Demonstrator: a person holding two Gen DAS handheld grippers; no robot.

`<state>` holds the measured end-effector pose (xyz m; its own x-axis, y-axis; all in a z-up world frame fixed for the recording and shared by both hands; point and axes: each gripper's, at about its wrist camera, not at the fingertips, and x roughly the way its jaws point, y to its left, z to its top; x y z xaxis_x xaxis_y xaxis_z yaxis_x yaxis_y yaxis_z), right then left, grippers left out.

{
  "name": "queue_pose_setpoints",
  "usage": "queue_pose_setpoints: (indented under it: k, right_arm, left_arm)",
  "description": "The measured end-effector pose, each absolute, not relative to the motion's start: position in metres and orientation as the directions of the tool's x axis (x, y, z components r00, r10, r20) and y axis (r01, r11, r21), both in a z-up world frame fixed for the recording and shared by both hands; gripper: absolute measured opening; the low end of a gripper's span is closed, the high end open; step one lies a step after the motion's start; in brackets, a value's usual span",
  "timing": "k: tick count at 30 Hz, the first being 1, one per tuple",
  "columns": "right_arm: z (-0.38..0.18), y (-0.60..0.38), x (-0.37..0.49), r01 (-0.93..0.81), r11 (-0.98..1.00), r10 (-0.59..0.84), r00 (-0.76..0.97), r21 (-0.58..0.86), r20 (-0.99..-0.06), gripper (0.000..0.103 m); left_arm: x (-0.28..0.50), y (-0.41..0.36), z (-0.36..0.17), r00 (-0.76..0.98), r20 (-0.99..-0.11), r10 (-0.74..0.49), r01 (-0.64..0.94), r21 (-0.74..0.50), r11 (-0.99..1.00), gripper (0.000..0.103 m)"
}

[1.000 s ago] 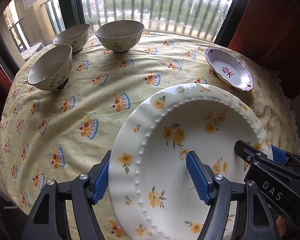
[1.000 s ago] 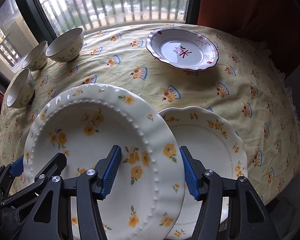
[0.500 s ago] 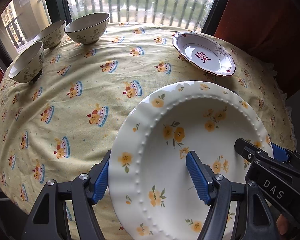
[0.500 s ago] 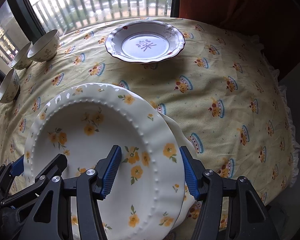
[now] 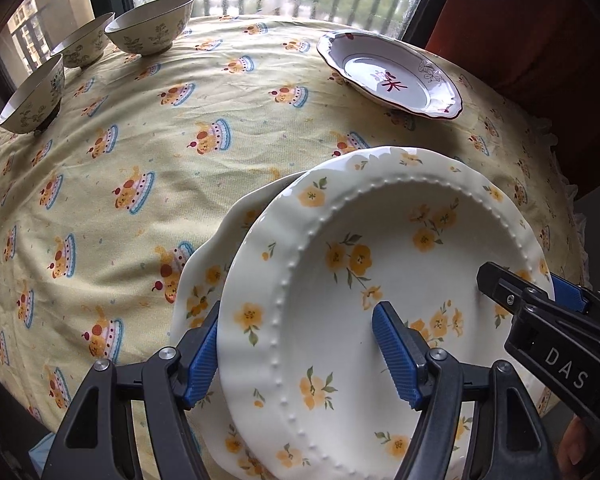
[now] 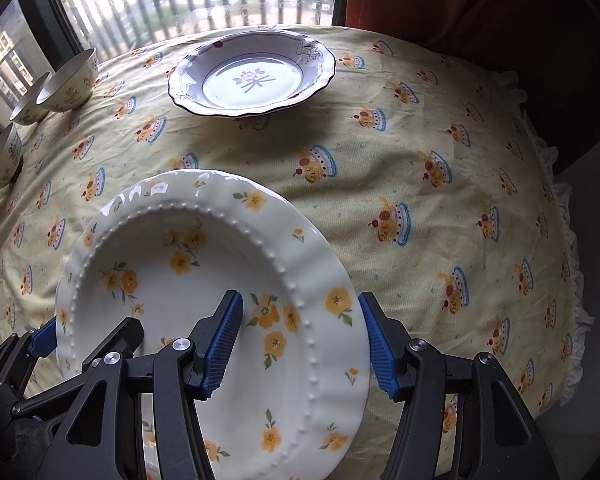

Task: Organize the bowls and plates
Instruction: 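Lower the beaded plate onto the flower plate with the right gripper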

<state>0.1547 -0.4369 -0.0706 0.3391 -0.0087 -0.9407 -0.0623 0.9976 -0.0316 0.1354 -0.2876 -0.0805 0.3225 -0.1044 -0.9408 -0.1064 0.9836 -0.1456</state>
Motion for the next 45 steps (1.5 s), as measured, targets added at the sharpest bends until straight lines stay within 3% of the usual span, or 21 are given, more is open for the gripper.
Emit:
queue_pose_setpoints:
  k: [24,29,38,45]
  right_arm:
    - [-0.082,-0.45,0.146,-0.089,0.995,-0.001,0.343,-0.034,-0.939,0.054]
    - [-0.085,-0.447,0.139,-0.107,0.994,0.013,0.332,-0.025,-0.943,0.053]
    - [-0.088,-0.444,0.136,-0.139,0.99,0.037,0.312,-0.008,-0.95,0.045]
    - [-0.092,-0.438,0.14,-0.152,0.988,0.045,0.297,-0.001,-0.954,0.045]
  left_arm:
    - [0.135,-0.306,-0.087,0.357,-0.934,0.002,-0.14,-0.052,0.989,0.084]
    - [0.131,-0.319,-0.087,0.366,-0.912,0.185,-0.105,0.157,0.982,0.093]
    - [0.124,-0.299,-0.081,0.35,-0.936,0.039,-0.134,-0.009,0.991,0.093]
    - [0.121,-0.291,-0.075,0.332,-0.943,0.005,-0.163,-0.052,0.985,0.091]
